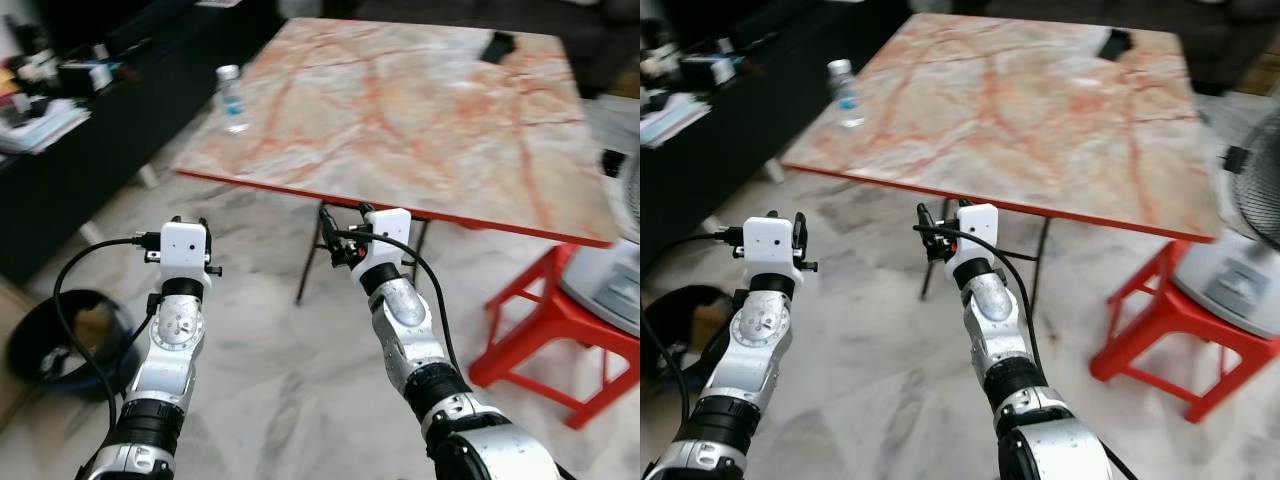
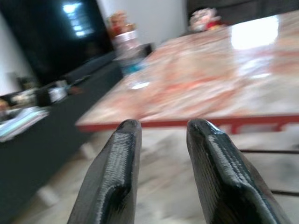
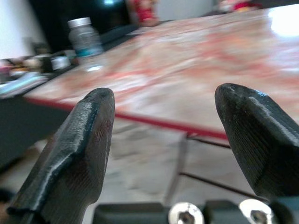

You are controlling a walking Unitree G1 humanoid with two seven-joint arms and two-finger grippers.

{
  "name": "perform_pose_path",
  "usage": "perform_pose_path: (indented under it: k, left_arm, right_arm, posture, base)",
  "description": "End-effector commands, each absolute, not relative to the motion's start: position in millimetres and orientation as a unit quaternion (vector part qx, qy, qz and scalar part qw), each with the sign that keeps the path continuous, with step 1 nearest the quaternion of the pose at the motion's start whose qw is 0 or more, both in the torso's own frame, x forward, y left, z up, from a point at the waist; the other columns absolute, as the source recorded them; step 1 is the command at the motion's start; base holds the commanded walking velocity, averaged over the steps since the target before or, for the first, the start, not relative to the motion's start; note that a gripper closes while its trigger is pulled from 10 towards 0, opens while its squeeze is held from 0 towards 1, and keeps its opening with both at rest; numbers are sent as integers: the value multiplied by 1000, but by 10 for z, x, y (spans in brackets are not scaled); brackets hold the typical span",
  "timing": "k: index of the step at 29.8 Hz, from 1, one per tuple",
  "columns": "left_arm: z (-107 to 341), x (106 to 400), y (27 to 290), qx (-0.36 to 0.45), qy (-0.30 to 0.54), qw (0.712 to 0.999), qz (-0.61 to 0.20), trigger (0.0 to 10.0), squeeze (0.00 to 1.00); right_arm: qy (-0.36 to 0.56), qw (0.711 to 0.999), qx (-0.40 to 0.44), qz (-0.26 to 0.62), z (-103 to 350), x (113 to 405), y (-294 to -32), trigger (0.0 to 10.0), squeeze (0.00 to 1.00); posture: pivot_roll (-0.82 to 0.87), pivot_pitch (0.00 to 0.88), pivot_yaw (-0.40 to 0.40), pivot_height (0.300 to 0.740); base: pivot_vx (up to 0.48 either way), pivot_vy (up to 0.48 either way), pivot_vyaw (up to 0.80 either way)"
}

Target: Picking trash to rubbish bin

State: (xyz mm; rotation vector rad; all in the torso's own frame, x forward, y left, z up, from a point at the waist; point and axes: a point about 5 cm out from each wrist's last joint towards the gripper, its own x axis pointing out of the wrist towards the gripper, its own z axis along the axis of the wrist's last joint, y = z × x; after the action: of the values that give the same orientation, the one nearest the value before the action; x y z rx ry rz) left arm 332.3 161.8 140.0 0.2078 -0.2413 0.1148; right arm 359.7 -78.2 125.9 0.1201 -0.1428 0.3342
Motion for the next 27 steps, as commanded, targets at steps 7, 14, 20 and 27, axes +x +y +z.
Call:
perform_pose_path:
  k: [7,14,20,27]
  left_arm:
    - [1497,3310,1759,106,-134,983,71,10000,0]
    - [1488,3304,1755,95,-129,985,70,10000,0]
    - [1496,3302,1752,100,-129,984,66,10000,0]
    - [1497,3305,1750,97,-126,985,66,10000,0]
  right_arm:
    - [-79,977,64,185,1325,3593,-636,10000,0]
    - [-80,979,74,175,1329,3599,-668,10000,0]
    - [-69,980,81,169,1319,3612,-688,10000,0]
    - [-77,980,81,164,1337,3614,-703,10000,0]
  posture:
    - [135,108,5,740]
    - [131,119,6,740]
    - [131,127,5,740]
    - [130,134,4,740]
  base:
    - [340,48,0]
    - [0,462,0]
    - [0,472,0]
    - [0,470,-343]
